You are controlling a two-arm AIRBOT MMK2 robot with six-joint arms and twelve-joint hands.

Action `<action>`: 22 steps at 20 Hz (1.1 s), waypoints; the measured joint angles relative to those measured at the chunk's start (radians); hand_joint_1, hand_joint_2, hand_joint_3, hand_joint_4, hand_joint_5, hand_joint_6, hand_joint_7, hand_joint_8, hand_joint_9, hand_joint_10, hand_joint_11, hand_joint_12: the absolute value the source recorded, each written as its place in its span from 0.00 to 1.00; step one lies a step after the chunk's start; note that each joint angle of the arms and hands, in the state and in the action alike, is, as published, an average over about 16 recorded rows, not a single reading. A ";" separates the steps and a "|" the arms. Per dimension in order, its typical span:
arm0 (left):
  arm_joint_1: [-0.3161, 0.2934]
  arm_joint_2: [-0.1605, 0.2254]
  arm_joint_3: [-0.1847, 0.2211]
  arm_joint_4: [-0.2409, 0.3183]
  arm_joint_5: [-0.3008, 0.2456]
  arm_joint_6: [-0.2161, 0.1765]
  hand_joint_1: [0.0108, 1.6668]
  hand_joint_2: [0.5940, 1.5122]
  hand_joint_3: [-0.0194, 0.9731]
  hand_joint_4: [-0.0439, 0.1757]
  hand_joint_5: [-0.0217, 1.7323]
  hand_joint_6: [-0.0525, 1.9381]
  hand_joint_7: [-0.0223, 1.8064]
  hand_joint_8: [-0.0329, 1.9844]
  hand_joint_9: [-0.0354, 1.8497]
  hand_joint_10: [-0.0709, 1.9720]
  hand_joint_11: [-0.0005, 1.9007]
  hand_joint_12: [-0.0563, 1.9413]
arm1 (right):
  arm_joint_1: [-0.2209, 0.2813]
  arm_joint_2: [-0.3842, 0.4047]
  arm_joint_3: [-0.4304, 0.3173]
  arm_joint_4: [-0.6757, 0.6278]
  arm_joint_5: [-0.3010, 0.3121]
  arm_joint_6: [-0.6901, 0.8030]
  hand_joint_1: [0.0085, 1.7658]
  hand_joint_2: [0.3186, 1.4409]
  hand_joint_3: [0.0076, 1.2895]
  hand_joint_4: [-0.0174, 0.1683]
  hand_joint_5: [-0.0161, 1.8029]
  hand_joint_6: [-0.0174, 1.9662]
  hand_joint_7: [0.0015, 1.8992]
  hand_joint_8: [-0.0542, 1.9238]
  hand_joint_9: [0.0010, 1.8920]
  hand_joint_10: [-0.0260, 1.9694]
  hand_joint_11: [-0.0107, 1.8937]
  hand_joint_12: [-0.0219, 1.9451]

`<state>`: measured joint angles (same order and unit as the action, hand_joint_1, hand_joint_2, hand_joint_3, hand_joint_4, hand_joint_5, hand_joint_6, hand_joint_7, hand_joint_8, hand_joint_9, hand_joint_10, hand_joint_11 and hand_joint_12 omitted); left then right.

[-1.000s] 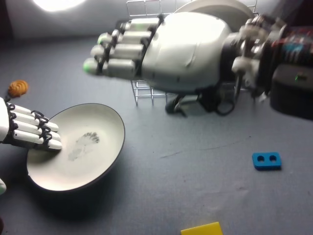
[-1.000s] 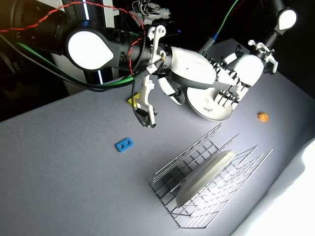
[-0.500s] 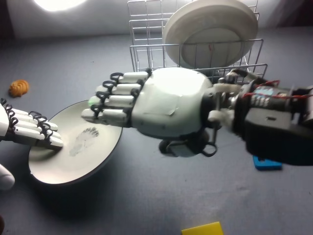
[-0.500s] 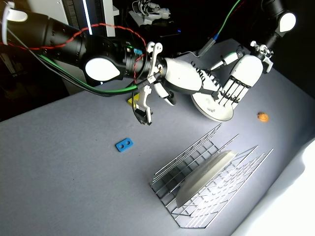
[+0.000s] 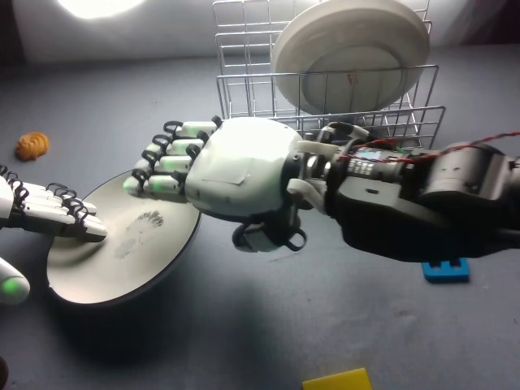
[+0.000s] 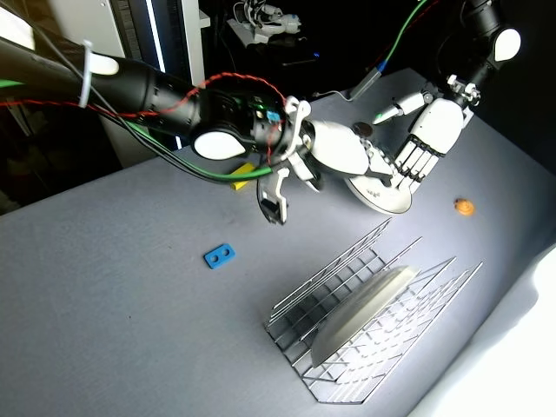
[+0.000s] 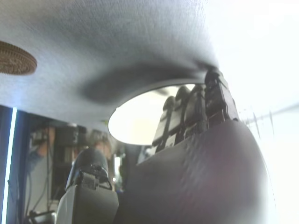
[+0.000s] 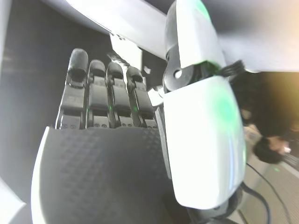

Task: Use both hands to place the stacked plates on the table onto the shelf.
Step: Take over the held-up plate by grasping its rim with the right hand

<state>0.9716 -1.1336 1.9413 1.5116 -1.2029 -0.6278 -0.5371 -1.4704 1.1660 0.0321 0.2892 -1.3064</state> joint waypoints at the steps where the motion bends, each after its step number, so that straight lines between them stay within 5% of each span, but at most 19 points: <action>1: 0.002 -0.003 0.005 -0.003 -0.003 -0.005 0.01 0.62 0.04 0.19 0.02 0.04 0.02 0.01 0.00 0.00 0.01 0.01 | -0.001 -0.017 0.019 0.004 0.001 0.000 0.72 0.59 0.00 0.11 0.07 0.02 0.05 0.03 0.05 0.03 0.01 0.28; 15: -0.005 -0.013 0.026 0.009 -0.015 -0.027 0.01 0.62 0.04 0.19 0.02 0.03 0.02 0.01 0.00 0.00 0.01 0.01 | -0.004 -0.195 0.171 0.020 0.029 -0.001 0.73 0.59 0.00 0.11 0.19 0.02 0.16 0.03 0.16 0.03 0.02 0.45; 22: -0.007 -0.014 0.028 0.014 -0.014 -0.028 0.01 0.62 0.04 0.19 0.02 0.03 0.02 0.01 0.00 0.00 0.01 0.01 | -0.003 -0.227 0.193 0.019 0.044 -0.001 0.73 0.58 0.01 0.10 0.33 0.06 0.33 0.05 0.34 0.05 0.17 0.52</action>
<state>0.9647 -1.1481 1.9693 1.5253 -1.2173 -0.6561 -0.5402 -1.6972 1.3587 0.0510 0.3336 -1.3070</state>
